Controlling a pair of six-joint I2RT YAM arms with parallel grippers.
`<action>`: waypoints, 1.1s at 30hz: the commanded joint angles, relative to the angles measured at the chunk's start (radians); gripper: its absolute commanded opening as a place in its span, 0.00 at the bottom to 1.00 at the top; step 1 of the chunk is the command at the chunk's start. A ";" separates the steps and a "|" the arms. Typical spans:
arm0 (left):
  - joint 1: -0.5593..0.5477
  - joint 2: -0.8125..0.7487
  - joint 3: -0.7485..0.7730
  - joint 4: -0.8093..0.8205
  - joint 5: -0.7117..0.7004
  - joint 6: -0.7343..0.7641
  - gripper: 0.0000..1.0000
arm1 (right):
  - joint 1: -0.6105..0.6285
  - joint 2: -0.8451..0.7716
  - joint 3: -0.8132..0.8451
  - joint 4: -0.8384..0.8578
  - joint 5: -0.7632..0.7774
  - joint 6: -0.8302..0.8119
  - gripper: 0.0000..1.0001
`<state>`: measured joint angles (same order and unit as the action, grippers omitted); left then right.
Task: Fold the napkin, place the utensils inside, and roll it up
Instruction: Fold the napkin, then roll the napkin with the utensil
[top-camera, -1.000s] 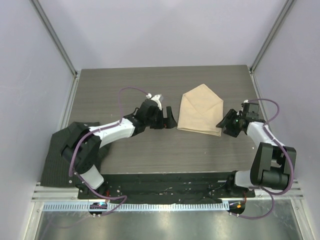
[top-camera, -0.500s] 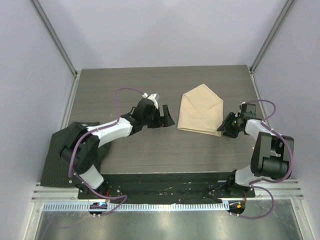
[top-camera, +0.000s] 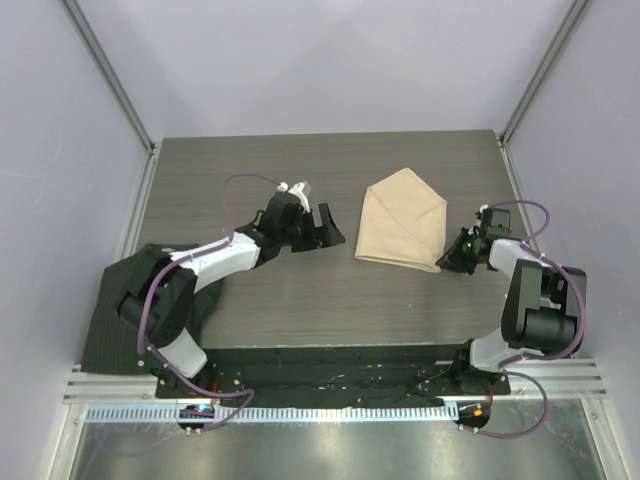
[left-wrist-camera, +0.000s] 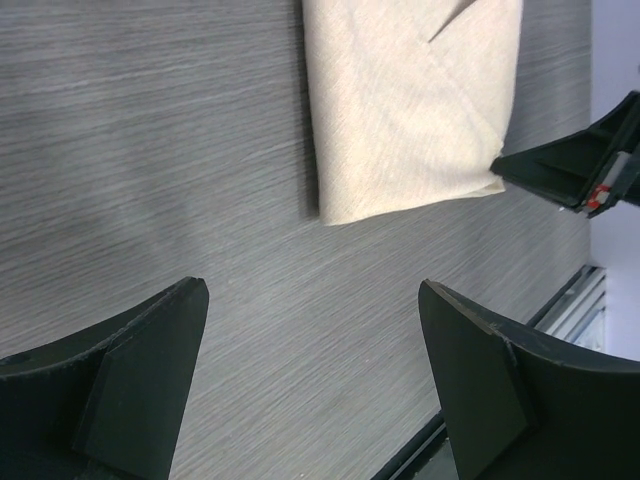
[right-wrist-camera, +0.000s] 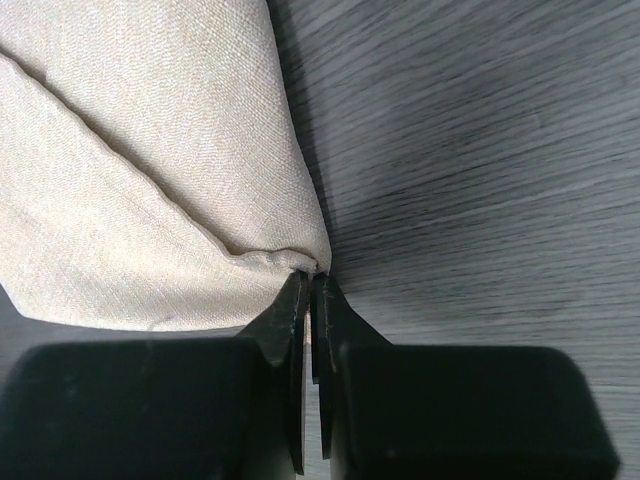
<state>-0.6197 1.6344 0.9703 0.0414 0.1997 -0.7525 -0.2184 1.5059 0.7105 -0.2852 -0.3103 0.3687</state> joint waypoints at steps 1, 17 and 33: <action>0.005 0.054 0.010 0.118 0.046 -0.057 0.90 | 0.011 -0.009 -0.025 0.015 -0.022 -0.013 0.03; 0.000 0.375 0.205 0.152 0.095 -0.093 0.70 | 0.037 -0.076 -0.094 0.000 -0.044 -0.001 0.01; -0.058 0.413 0.192 0.098 0.101 -0.094 0.55 | 0.044 -0.065 -0.077 0.015 -0.055 0.013 0.01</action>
<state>-0.6609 2.0056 1.1549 0.1799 0.2996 -0.8429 -0.1848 1.4460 0.6338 -0.2577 -0.3595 0.3767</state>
